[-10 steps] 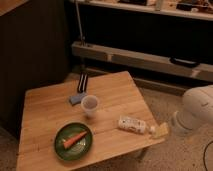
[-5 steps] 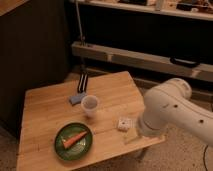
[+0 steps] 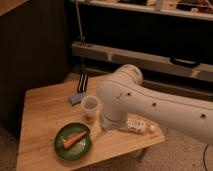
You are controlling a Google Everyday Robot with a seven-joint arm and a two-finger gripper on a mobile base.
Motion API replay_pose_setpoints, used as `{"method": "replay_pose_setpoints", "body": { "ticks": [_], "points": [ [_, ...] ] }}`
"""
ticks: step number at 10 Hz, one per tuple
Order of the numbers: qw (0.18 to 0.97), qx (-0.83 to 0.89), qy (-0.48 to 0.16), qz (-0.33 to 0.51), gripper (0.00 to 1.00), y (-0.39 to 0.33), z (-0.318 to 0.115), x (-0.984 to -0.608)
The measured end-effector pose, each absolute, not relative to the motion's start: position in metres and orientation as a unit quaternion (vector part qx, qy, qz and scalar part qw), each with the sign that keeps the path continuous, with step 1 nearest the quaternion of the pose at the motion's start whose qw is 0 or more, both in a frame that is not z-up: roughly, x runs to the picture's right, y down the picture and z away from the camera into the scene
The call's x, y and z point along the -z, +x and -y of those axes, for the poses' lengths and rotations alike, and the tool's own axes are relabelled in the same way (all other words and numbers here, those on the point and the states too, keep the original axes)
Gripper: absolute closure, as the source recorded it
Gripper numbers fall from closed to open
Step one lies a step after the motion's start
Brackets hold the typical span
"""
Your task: Move the arm in a circular motion
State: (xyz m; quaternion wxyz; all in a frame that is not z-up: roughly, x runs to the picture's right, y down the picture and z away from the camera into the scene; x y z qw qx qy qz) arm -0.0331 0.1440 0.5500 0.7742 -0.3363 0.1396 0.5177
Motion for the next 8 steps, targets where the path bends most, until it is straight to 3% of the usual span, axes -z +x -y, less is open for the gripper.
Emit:
{"method": "replay_pose_setpoints", "body": {
  "ticks": [5,8],
  "points": [
    [0.804,-0.483,-0.333,-0.098,0.20,-0.123,-0.065,-0.582],
    [0.810,-0.484,-0.313,-0.112,0.20,-0.126,-0.006,-0.634]
  ]
}}
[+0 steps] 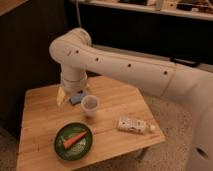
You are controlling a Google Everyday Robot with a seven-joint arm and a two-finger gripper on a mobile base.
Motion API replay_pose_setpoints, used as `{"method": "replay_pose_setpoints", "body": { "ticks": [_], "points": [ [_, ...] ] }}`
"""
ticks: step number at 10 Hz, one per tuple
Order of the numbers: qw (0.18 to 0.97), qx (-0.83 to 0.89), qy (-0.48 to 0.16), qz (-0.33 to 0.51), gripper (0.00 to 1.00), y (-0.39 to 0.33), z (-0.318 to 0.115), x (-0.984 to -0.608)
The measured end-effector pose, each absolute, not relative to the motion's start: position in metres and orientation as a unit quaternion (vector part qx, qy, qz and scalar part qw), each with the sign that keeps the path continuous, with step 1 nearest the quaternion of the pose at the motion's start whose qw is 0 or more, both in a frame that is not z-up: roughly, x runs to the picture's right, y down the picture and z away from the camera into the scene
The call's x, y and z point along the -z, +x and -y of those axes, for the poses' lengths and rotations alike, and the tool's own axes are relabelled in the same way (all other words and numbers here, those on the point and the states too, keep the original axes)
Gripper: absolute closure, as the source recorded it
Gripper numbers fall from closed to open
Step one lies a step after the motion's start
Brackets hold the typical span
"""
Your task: Move the arm in a circular motion
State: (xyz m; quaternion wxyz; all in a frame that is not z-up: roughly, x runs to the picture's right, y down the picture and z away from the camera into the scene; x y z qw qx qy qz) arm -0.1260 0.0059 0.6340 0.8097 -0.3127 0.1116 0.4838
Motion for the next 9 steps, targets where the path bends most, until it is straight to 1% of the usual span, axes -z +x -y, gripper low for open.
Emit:
{"method": "replay_pose_setpoints", "body": {
  "ticks": [1,3,6,9],
  "points": [
    [0.805,-0.494,-0.305,-0.124,0.20,-0.116,0.011,-0.653],
    [0.793,-0.511,-0.300,-0.140,0.20,-0.092,0.028,-0.676],
    [0.776,-0.533,-0.299,-0.155,0.20,-0.052,0.030,-0.687],
    [0.758,-0.556,-0.299,-0.163,0.20,-0.023,0.021,-0.687]
  ]
}}
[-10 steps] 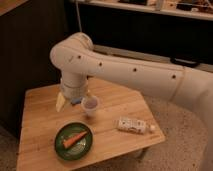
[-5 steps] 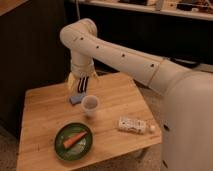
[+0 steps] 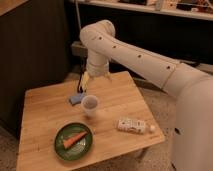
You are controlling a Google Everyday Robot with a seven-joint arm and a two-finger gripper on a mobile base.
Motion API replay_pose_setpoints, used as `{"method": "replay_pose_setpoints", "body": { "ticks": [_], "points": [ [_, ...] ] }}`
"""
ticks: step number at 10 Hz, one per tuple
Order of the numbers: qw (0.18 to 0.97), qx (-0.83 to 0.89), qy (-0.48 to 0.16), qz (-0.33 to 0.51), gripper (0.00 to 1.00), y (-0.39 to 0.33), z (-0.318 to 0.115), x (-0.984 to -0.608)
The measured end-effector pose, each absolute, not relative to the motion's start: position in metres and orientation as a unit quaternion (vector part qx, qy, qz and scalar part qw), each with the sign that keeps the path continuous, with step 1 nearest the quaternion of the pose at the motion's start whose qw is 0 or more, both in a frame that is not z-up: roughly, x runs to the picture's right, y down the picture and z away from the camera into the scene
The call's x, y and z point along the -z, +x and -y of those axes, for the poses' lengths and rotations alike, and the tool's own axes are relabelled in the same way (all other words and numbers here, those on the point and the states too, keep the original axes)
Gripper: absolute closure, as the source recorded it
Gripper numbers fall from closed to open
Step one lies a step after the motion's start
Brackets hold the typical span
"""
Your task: Move the arm in a circular motion
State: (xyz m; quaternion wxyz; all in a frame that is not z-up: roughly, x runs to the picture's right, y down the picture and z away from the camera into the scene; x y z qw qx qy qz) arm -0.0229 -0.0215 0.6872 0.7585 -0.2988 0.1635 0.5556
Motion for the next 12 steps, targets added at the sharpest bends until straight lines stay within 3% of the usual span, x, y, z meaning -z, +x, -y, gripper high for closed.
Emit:
{"method": "replay_pose_setpoints", "body": {
  "ticks": [6,10,12],
  "points": [
    [0.713,-0.608,-0.296,-0.184,0.20,0.039,-0.010,-0.683],
    [0.661,-0.657,-0.288,-0.218,0.20,0.113,-0.072,-0.650],
    [0.629,-0.680,-0.289,-0.241,0.20,0.140,-0.127,-0.616]
  ]
}}
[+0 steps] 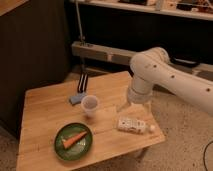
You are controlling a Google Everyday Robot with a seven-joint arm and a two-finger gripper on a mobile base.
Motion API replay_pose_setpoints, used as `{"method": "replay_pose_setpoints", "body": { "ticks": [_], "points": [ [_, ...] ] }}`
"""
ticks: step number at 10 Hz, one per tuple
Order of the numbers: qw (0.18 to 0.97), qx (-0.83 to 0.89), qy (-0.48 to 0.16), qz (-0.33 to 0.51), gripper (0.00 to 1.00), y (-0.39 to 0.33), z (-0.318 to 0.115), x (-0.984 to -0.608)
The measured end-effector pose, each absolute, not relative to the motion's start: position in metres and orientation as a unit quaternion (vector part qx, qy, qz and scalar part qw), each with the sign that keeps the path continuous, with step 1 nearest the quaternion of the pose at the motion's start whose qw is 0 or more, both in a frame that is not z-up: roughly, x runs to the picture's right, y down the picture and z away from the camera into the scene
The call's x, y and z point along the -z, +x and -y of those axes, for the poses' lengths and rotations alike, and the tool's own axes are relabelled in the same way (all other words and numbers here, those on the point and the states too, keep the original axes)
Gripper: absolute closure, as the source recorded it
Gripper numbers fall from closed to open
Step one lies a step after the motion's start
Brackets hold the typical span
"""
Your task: Move the arm in a circular motion
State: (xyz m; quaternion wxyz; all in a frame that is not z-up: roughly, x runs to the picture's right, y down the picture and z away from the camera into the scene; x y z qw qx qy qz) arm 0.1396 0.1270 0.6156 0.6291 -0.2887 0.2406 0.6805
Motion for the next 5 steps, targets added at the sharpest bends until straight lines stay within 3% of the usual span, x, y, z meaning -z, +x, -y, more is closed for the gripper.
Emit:
{"method": "replay_pose_setpoints", "body": {
  "ticks": [2,5],
  "points": [
    [0.627,-0.676,-0.299,-0.246,0.20,0.137,-0.176,-0.580],
    [0.669,-0.632,-0.318,-0.229,0.20,0.106,-0.208,-0.546]
  ]
}}
